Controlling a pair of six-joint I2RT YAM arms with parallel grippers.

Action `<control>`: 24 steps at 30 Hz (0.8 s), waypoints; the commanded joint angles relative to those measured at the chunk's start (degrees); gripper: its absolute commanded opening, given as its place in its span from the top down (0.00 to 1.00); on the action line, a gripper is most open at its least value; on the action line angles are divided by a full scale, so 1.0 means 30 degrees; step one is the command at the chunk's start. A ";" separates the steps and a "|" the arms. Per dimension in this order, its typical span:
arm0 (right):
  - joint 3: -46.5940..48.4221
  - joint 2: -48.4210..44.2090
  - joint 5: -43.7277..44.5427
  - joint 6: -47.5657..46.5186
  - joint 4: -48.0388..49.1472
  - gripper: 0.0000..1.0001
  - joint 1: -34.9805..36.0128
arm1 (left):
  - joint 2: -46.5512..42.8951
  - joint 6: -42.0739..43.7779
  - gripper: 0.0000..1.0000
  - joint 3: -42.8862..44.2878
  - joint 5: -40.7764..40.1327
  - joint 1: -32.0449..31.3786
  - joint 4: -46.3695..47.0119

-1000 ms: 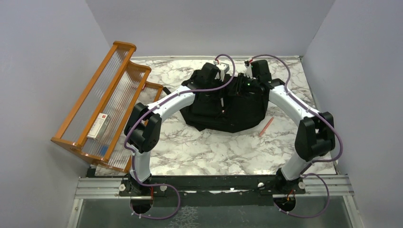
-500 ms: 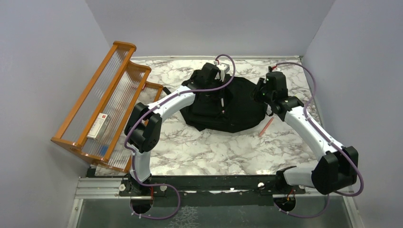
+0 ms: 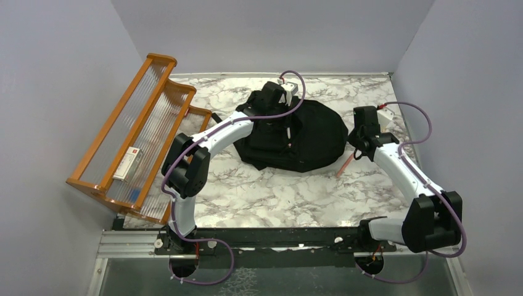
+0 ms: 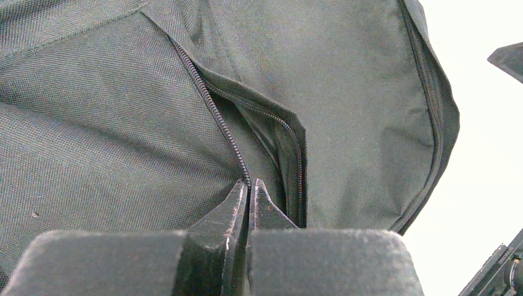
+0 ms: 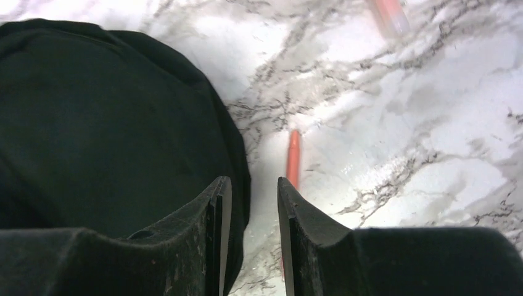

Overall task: Pack the student bag
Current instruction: Pick up the stationery from the center of the board.

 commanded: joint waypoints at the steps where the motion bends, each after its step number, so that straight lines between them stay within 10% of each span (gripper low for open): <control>1: -0.0562 0.0817 0.0600 0.1695 -0.1011 0.63 -0.0393 | 0.0004 -0.0095 1.00 0.0209 0.0822 -0.0145 0.0705; 24: -0.2467 0.4522 -0.2752 0.2399 0.0775 0.66 -0.1319 | -0.0008 -0.0065 1.00 0.0121 0.0714 -0.0130 0.0720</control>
